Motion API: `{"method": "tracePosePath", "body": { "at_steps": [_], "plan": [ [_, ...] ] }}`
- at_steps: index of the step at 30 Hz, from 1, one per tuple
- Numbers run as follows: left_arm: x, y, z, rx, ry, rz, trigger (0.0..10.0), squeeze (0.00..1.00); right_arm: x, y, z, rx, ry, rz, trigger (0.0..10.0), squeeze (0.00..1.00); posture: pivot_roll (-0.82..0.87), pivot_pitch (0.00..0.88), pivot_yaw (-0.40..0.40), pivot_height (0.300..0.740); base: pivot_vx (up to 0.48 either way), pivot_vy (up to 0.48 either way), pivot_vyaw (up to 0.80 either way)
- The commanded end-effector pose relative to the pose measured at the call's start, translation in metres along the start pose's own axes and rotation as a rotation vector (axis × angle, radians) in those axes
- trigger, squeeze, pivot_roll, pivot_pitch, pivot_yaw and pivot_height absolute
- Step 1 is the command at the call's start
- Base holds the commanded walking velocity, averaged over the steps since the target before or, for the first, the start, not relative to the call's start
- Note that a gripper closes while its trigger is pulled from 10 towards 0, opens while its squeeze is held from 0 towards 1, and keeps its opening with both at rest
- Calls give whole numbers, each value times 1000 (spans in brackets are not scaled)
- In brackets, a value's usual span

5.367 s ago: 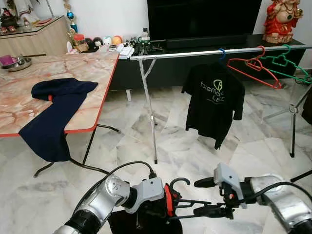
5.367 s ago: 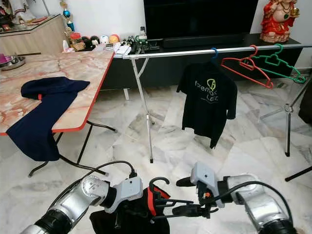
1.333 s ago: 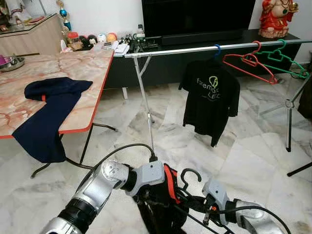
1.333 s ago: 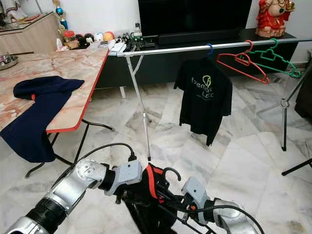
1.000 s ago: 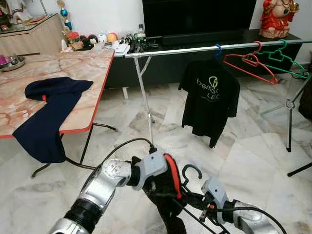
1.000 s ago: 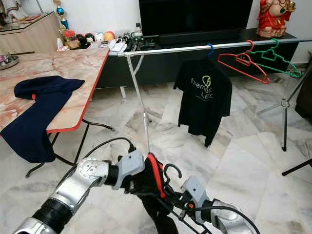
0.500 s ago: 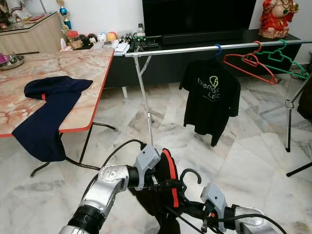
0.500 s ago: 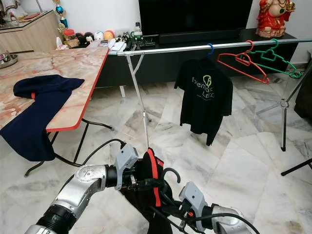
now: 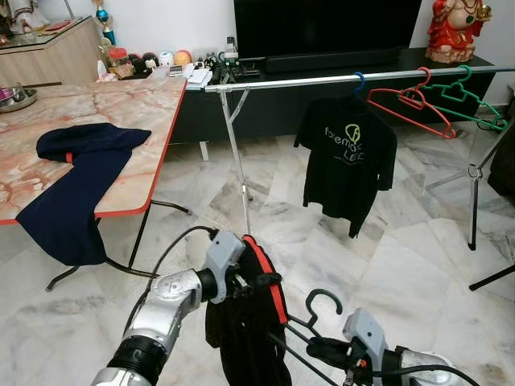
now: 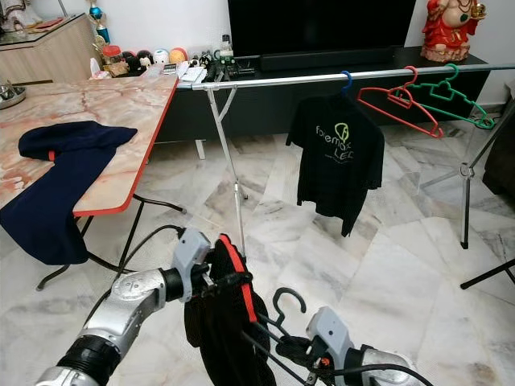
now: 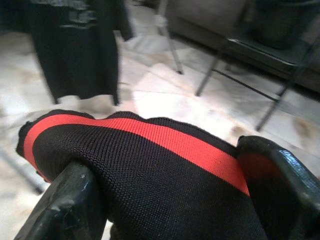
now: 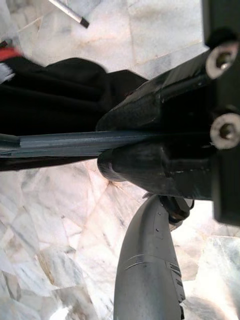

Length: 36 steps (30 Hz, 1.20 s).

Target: Hang hanger

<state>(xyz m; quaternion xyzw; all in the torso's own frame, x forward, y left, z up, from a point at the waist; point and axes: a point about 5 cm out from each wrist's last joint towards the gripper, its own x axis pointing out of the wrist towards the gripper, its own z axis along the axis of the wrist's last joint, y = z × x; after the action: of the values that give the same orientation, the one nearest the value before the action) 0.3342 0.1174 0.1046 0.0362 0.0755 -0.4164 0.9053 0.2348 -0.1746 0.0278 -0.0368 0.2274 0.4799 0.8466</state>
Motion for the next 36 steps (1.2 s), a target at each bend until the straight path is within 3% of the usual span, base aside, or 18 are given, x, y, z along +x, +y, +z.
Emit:
{"method": "tracePosePath", "body": {
  "at_steps": [1,23,36],
  "plan": [
    [0,7,9,-8,-53,53,0,0,-1,0,4,-3,-17,-17,0,0,-52,63,50,740,0,0,0],
    [-1,11,22,-123,-196,125,0,0,-2,-17,1,11,-29,-281,0,0,-47,66,52,740,0,0,0],
    [-11,14,13,-131,-171,150,0,0,-2,-22,4,12,-73,-375,0,0,-46,69,50,740,0,0,0]
  ]
}}
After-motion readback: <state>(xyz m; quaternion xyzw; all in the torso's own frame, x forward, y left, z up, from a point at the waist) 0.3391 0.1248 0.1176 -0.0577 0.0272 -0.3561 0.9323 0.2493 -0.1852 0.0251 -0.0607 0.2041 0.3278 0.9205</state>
